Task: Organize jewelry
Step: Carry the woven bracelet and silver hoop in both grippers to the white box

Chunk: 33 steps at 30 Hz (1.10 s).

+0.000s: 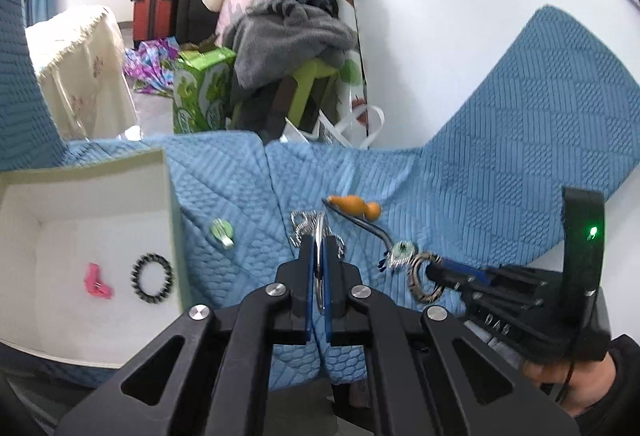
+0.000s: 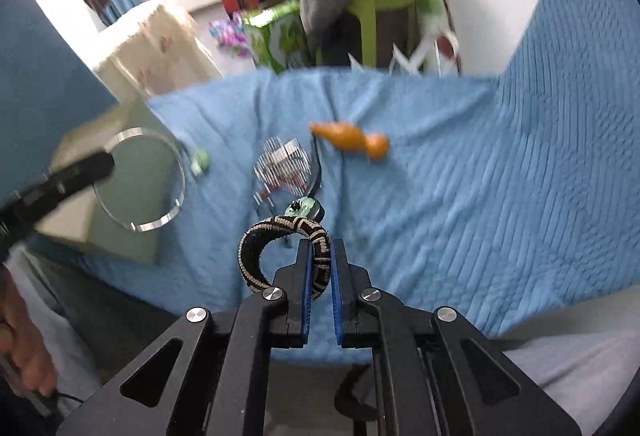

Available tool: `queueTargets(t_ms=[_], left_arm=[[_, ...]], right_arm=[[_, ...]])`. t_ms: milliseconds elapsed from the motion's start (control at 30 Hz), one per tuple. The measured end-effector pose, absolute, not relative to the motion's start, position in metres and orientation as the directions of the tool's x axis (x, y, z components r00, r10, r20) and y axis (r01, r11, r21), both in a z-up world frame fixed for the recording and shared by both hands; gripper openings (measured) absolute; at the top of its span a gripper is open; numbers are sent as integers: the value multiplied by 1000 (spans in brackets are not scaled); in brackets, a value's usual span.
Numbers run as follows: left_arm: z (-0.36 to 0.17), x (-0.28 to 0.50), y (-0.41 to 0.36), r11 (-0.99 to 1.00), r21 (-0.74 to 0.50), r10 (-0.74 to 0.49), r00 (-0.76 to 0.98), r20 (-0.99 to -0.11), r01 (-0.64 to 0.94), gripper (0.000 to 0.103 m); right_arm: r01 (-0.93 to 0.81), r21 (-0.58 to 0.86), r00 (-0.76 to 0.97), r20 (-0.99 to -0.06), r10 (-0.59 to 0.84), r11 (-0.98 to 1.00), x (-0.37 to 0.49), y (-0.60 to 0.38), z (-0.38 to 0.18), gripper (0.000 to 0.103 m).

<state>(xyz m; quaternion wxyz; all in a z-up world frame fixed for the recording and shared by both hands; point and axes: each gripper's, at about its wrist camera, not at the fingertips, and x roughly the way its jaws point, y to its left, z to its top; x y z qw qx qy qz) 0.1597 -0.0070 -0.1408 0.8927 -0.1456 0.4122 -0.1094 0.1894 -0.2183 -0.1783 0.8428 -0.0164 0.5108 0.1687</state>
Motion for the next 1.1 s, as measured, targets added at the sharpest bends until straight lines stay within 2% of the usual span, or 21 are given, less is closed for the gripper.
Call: queueTargets(t_ms=[200,367,633,1100], left_arm=[[-108,152,20,937,-345,-287,692,-663,57,3],[-105,148,44,937,-348,-259,718,-646,25,3],[-117,141,76,929,-368,-231,718,-657,-38,3],[-103,122,136,946,-293,-103,730,-676,-137,3]], right_arm=[[-326,148,463,-836,294,934,199,-205,-148,7],[-359,173,459,-823,335,917,206,-181,-141,7],[-448,194,414,-820,395,873,204,-121,-144,7],[-567,224,399,-767,502,793,203,-40,-110,7]])
